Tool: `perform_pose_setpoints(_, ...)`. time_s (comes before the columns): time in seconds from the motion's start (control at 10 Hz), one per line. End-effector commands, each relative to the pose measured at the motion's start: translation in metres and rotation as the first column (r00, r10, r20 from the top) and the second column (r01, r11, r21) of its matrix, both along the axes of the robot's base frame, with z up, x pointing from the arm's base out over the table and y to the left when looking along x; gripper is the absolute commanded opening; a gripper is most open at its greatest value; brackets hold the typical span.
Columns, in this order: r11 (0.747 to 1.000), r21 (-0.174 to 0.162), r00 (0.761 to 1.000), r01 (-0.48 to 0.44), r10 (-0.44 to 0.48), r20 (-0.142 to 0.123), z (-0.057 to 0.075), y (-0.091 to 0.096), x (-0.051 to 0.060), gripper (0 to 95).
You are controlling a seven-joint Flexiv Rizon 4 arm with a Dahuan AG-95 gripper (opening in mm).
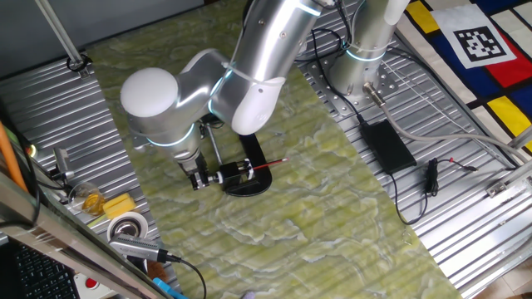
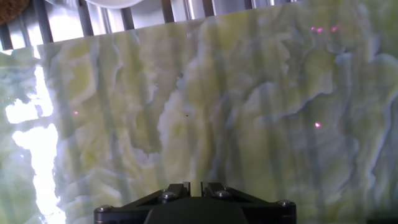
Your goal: Sharpen the pencil with a pencil sharpener
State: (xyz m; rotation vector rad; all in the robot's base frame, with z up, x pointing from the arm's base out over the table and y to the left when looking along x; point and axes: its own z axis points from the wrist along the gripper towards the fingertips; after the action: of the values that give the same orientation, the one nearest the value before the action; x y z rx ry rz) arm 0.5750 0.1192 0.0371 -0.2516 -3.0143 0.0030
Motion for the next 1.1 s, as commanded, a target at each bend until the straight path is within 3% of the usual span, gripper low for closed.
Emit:
perform_pose_setpoints(0.1,1.000,-0.002,1.000,0.000,0.000,-0.012,0.0003,-0.0003,-0.0004,0.0)
perform_pose_setpoints(0.5,0.999,-0.033,1.000,0.012,-0.012,-0.022,0.0001,-0.0004,-0.0008,0.0)
perform_pose_setpoints(1.1,0.997,-0.080,1.000,0.014,-0.015,-0.013,-0.0004,-0.0006,-0.0015,0.0)
